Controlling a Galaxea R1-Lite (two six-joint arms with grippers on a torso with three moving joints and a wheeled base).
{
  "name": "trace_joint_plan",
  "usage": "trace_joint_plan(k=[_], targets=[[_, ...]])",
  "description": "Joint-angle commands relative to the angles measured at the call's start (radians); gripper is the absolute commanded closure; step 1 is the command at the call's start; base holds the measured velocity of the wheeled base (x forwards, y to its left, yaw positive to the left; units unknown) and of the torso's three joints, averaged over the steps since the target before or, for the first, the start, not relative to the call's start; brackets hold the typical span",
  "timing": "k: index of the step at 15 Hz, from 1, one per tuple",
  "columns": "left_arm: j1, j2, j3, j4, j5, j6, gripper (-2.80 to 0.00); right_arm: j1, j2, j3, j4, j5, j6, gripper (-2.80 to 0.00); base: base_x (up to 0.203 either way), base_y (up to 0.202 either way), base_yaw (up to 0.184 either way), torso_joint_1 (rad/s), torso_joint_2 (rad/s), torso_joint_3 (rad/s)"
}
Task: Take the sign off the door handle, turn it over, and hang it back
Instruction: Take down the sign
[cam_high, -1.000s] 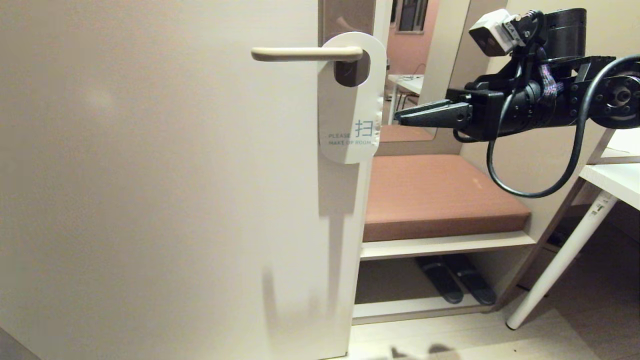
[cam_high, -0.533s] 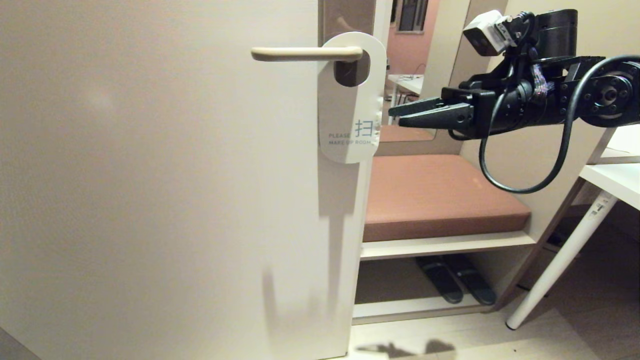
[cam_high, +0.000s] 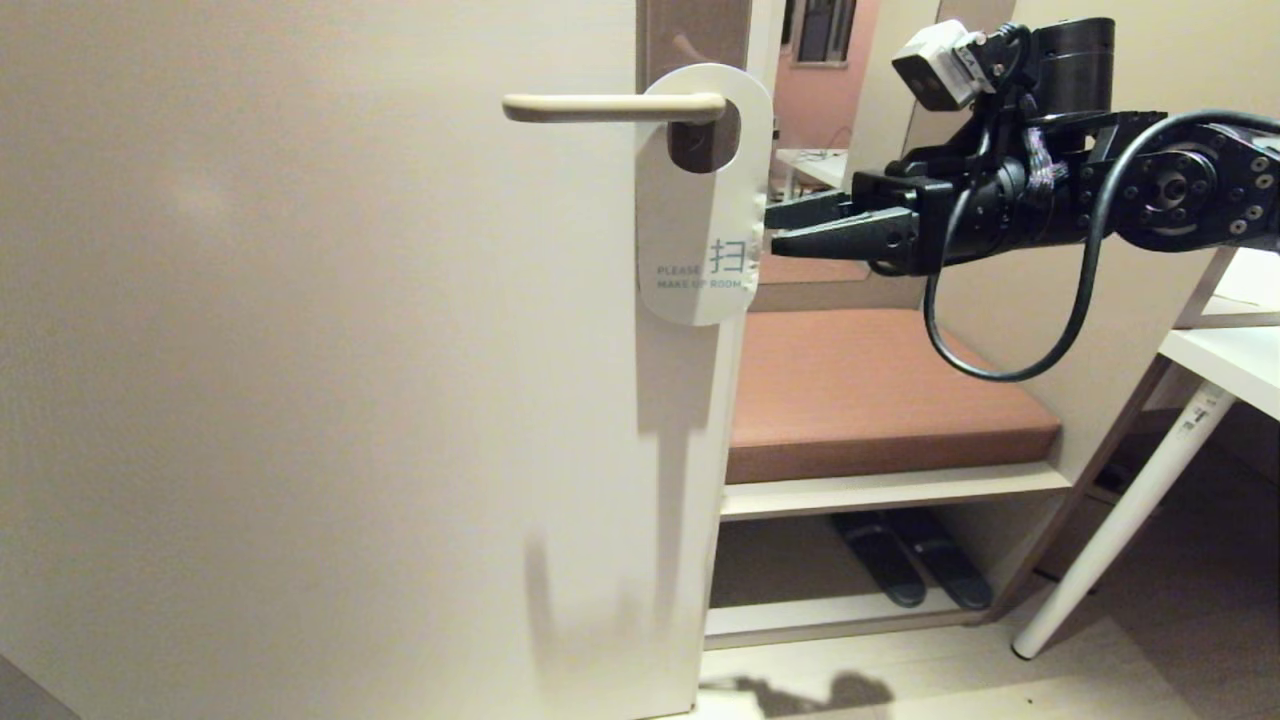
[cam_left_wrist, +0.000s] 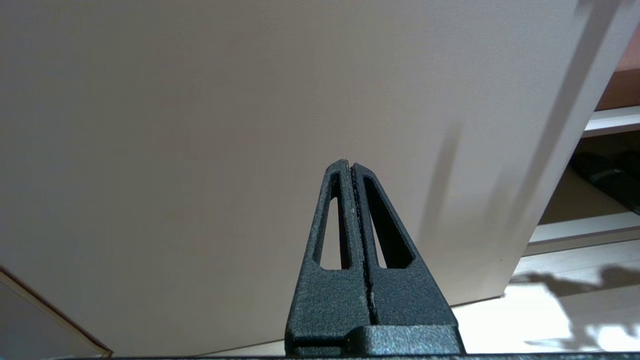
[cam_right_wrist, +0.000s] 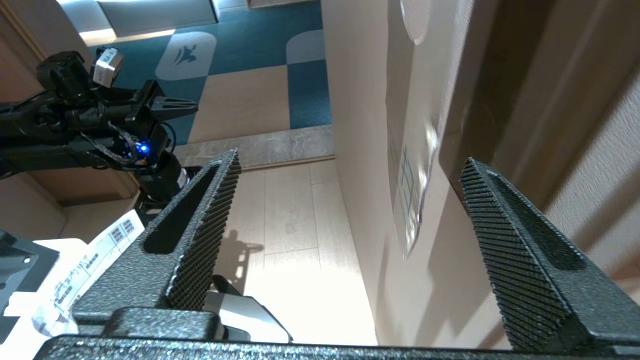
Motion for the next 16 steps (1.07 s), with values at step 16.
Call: trace_joint_plan(k=[16], targets=[[0.0, 0.0, 0.0, 0.0, 0.0, 0.0, 0.0, 0.093, 0.073, -0.111, 0.001, 0.007, -0.002, -2.8, 0.0, 0.0, 0.0, 0.0, 0.0, 0.0]])
